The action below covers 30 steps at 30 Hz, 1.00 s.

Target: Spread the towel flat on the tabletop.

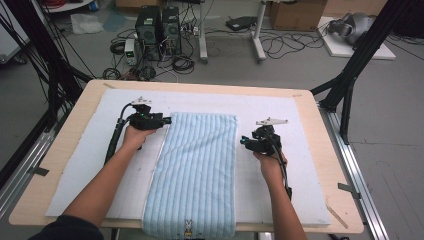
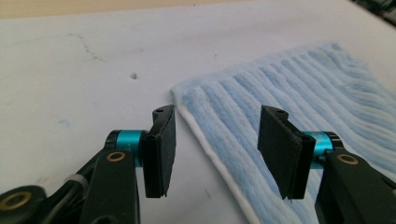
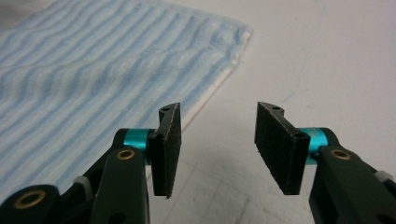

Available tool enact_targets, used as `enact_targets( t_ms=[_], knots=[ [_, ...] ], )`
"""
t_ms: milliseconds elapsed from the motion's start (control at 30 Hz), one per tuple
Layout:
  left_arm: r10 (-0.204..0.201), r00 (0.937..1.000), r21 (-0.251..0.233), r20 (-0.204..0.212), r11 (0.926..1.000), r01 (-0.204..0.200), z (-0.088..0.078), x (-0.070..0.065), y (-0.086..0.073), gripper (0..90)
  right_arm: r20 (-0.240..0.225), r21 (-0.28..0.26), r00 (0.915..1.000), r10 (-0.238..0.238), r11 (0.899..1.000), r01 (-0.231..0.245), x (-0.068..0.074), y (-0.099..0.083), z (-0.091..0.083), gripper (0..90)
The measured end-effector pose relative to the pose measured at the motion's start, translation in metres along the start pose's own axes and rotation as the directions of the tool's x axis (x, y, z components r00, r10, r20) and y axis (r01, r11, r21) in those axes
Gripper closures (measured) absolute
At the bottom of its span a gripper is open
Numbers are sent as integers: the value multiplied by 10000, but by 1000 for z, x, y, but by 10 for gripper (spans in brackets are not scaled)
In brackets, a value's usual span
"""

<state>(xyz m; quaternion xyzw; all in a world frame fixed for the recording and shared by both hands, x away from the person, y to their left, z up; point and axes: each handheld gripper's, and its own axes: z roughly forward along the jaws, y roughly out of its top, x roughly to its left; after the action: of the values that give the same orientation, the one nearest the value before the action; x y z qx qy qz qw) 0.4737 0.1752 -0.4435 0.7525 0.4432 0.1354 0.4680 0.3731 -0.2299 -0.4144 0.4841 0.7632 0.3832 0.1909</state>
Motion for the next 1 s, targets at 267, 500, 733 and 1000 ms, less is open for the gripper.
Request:
enact_targets(
  t_ms=[267,500,733,1000],
  knots=[
    [1398,9817,924,-1293,9874,-1284,26,-13,5,701,-72,-134,10000,-49,9999,48,1,-6,-15,499],
    [1261,9656,995,-2275,9894,-1057,25,-10,7,842,56,-13,9999,122,9999,-122,-2,-10,-12,491],
    [558,9794,518,-1940,9976,-466,7,3,8,448,7,-44,9995,327,9995,-327,-1,-8,12,598],
    [-2,9878,-52,-1557,10000,-6,-16,7,0,459,-96,253,9971,761,9968,-758,11,11,60,665]
  ],
)
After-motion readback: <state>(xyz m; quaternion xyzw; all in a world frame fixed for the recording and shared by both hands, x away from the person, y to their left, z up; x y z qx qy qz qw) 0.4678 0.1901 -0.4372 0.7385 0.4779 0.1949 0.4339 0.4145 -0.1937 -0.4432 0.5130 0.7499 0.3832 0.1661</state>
